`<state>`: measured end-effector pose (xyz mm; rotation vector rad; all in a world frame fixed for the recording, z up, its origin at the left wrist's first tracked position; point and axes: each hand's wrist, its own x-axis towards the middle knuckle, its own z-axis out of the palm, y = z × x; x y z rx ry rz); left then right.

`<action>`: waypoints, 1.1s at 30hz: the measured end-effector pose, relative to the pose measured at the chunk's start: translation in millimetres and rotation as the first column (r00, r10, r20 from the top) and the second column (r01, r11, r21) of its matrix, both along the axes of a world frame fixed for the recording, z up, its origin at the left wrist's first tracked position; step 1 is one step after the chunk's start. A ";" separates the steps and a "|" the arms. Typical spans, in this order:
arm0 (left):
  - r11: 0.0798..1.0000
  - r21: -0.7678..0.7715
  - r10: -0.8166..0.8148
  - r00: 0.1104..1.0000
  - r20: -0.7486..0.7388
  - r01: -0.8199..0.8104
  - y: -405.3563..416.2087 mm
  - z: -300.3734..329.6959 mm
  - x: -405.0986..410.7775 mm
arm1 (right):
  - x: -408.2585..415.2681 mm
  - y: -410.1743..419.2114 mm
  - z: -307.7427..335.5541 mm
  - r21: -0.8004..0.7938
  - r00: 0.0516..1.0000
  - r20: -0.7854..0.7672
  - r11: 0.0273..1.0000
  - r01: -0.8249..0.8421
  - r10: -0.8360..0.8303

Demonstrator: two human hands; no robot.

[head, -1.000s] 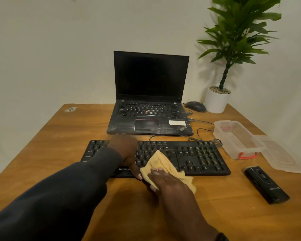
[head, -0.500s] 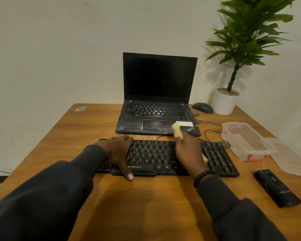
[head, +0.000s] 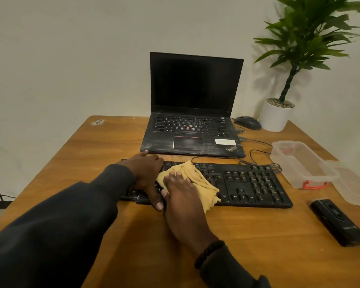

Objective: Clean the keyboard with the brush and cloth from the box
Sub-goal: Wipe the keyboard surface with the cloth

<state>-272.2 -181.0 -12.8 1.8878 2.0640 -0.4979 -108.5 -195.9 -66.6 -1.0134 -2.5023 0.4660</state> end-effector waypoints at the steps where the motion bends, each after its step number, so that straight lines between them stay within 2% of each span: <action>1: 1.000 -0.015 0.014 1.000 -0.004 -0.014 -0.5 1.4 1.8 | 3.3 -6.3 -2.9 -0.019 1.000 -0.021 1.000 -0.014 0.013; 3: 0.999 -0.025 0.032 0.999 -0.016 -0.033 -1.5 4.9 5.3 | 12.0 -16.9 -10.8 0.004 0.999 -0.034 0.999 -0.035 0.035; 6: 0.999 -0.024 0.033 0.999 -0.030 -0.034 -1.1 6.4 7.2 | 25.5 -39.6 -12.6 0.157 1.000 -0.020 0.988 -0.007 0.010; 7: 0.999 -0.023 0.035 0.999 -0.021 -0.035 -1.0 4.8 5.7 | 29.8 -40.9 -7.6 0.142 0.999 -0.042 0.990 -0.011 0.017; 8: 0.999 -0.020 0.038 0.999 -0.006 -0.038 -1.5 2.9 3.9 | 32.5 -38.4 4.0 0.008 0.994 -0.105 1.000 0.007 -0.006; 9: 0.999 -0.010 0.040 0.999 0.014 -0.039 -2.3 1.3 1.9 | 37.0 -32.3 18.5 -0.250 0.972 -0.213 0.967 0.038 -0.094; 10: 0.999 0.001 0.037 0.999 0.033 -0.037 -3.1 0.1 -0.3 | 43.5 -23.0 35.9 -0.567 0.922 -0.303 0.823 0.028 -0.240; 11: 0.999 0.007 0.037 0.998 0.050 -0.037 -3.6 -1.1 -2.5 | 50.9 -9.0 47.1 -0.776 0.829 -0.376 0.629 -0.039 -0.413; 12: 0.999 0.008 0.038 0.997 0.063 -0.038 -4.0 -2.0 -3.9 | 58.7 4.7 58.4 -0.875 0.706 -0.414 0.464 -0.135 -0.575; 13: 0.999 0.009 0.041 0.996 0.077 -0.042 -3.9 -2.5 -4.5 | 64.6 18.4 64.6 -0.904 0.595 -0.413 0.387 -0.179 -0.690; 14: 0.999 0.011 0.047 0.995 0.086 -0.048 -4.3 -2.1 -4.7 | 67.5 28.7 71.8 -0.913 0.510 -0.404 0.370 -0.172 -0.760; 15: 0.999 0.014 0.050 0.995 0.086 -0.051 -4.0 -2.3 -5.3 | 68.0 38.5 77.1 -0.909 0.456 -0.409 0.397 -0.128 -0.791; 16: 0.999 0.016 0.049 0.996 0.078 -0.050 -3.5 -2.5 -5.9 | 65.5 47.9 80.1 -0.885 0.416 -0.446 0.459 -0.076 -0.792; 17: 0.999 0.018 0.045 0.997 0.070 -0.047 -2.4 -3.5 -6.7 | 60.5 57.4 81.7 -0.834 0.419 -0.497 0.552 0.012 -0.760; 18: 0.999 0.022 0.036 0.997 0.062 -0.037 -1.7 -5.1 -7.5 | 53.4 65.6 80.7 -0.749 0.484 -0.525 0.650 0.128 -0.700; 19: 0.999 0.029 0.024 0.998 0.057 -0.026 -0.7 -6.5 -8.8 | 43.9 72.5 76.8 -0.630 0.603 -0.505 0.741 0.232 -0.617; 21: 0.999 0.039 -0.001 0.999 0.042 -0.001 1.4 -9.4 -11.6 | 21.4 79.9 55.3 -0.369 0.853 -0.310 0.880 0.300 -0.421; 22: 0.999 0.041 -0.009 0.999 0.031 0.008 2.1 -10.7 -12.8 | 10.2 78.8 41.5 -0.259 0.930 -0.151 0.921 0.291 -0.336; 24: 0.999 0.041 -0.020 1.000 0.018 0.020 2.8 -13.2 -13.9 | -10.5 68.7 18.7 -0.045 0.961 0.079 0.962 0.268 -0.264; 26: 0.998 0.049 -0.029 0.999 0.024 0.028 2.6 -15.7 -15.7 | -23.0 53.3 8.7 0.089 0.966 0.107 0.970 0.228 -0.237; 30: 0.994 0.068 -0.090 0.996 -0.007 0.090 0.0 -9.5 -12.0 | -14.2 19.4 0.1 0.043 0.995 0.085 0.998 0.043 -0.046; 33: 0.991 0.062 -0.114 0.990 -0.080 0.119 -1.9 -2.1 -4.1 | 10.2 -13.7 -3.2 0.130 0.995 0.075 0.989 -0.072 0.063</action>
